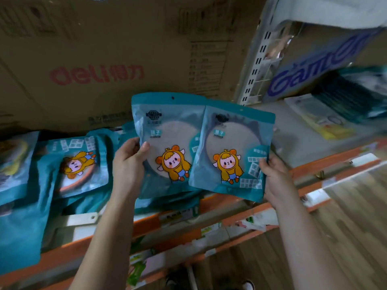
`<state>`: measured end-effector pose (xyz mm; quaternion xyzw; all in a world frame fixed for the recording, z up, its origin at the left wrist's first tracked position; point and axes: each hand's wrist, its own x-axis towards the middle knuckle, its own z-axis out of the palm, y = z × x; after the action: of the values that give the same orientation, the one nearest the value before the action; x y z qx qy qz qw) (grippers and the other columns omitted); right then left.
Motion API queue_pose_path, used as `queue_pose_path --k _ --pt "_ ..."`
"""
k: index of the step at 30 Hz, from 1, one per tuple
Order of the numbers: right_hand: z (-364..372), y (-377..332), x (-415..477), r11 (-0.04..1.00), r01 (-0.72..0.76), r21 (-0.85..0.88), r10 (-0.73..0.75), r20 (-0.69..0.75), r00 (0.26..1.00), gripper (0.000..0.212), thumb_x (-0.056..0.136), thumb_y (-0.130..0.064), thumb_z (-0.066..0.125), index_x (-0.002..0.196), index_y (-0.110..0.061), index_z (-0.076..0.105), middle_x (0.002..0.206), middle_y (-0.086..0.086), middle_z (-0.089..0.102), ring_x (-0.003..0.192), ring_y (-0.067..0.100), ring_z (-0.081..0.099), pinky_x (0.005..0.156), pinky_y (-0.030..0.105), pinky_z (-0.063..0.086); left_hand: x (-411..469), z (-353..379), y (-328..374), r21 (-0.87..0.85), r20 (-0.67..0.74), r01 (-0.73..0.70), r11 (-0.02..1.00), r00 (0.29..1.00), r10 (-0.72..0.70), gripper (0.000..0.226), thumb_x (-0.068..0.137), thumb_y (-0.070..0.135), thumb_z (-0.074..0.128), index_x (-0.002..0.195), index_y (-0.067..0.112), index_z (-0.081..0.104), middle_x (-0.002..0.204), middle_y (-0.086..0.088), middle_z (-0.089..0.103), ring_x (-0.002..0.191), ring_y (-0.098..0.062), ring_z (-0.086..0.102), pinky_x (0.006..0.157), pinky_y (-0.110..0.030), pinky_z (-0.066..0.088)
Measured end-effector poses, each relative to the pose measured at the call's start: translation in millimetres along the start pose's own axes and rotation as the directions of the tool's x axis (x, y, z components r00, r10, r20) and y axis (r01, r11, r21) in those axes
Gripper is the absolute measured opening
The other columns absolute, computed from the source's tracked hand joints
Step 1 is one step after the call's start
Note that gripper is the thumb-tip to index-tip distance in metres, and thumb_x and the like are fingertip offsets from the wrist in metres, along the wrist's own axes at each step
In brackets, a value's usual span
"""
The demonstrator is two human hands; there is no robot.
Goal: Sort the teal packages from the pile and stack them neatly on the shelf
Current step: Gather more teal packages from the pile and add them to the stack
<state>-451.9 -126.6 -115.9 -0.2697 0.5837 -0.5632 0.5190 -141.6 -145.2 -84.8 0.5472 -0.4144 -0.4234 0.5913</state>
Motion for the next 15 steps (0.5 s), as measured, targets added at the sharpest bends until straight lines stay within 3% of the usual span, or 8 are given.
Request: queue_pose_path --k 4,8,11,15 --pt "-50 -8 6 0.999 0.019 0.03 -0.015 -0.121 0.993 0.015 0.099 -0.017 0.052 0.107 -0.022 0.063 0.101 0.003 0.073 0.082 0.018 0.071 0.065 0.038 0.055 -3 52 1 0.011 0.072 -0.02 1.0 0.997 0.019 0.017 0.095 0.013 0.056 0.09 0.022 0.069 0.084 0.003 0.073 0.079 -0.017 0.067 0.07 -0.034 0.053" --pt "-104 -27 21 0.999 0.048 0.009 -0.045 -0.176 0.983 0.015 0.099 -0.018 0.052 0.108 -0.022 0.063 0.102 0.003 0.072 0.085 0.021 0.071 0.074 0.044 0.056 -11 114 4 -0.02 0.104 -0.036 0.999 0.994 0.038 0.018 0.096 0.01 0.054 0.092 0.021 0.068 0.081 0.008 0.073 0.075 -0.008 0.069 0.062 -0.022 0.053" --pt "-149 -47 32 0.997 0.075 0.002 -0.074 -0.188 0.979 0.014 0.099 -0.016 0.052 0.106 -0.019 0.064 0.104 0.007 0.071 0.086 0.024 0.069 0.078 0.046 0.055 -21 169 2 -0.038 0.086 -0.005 0.999 0.996 0.008 0.016 0.095 0.012 0.055 0.095 0.022 0.068 0.088 0.006 0.074 0.085 -0.015 0.07 0.074 -0.032 0.055" --pt "-214 -74 45 0.995 0.098 -0.033 -0.104 -0.247 0.963 0.014 0.099 -0.017 0.051 0.104 -0.018 0.064 0.099 0.004 0.074 0.084 0.023 0.071 0.068 0.037 0.058 -38 249 -1 -0.076 0.109 -0.011 0.997 0.994 0.02 0.017 0.096 0.009 0.054 0.096 0.018 0.068 0.087 0.003 0.074 0.082 -0.018 0.069 0.066 -0.029 0.053"
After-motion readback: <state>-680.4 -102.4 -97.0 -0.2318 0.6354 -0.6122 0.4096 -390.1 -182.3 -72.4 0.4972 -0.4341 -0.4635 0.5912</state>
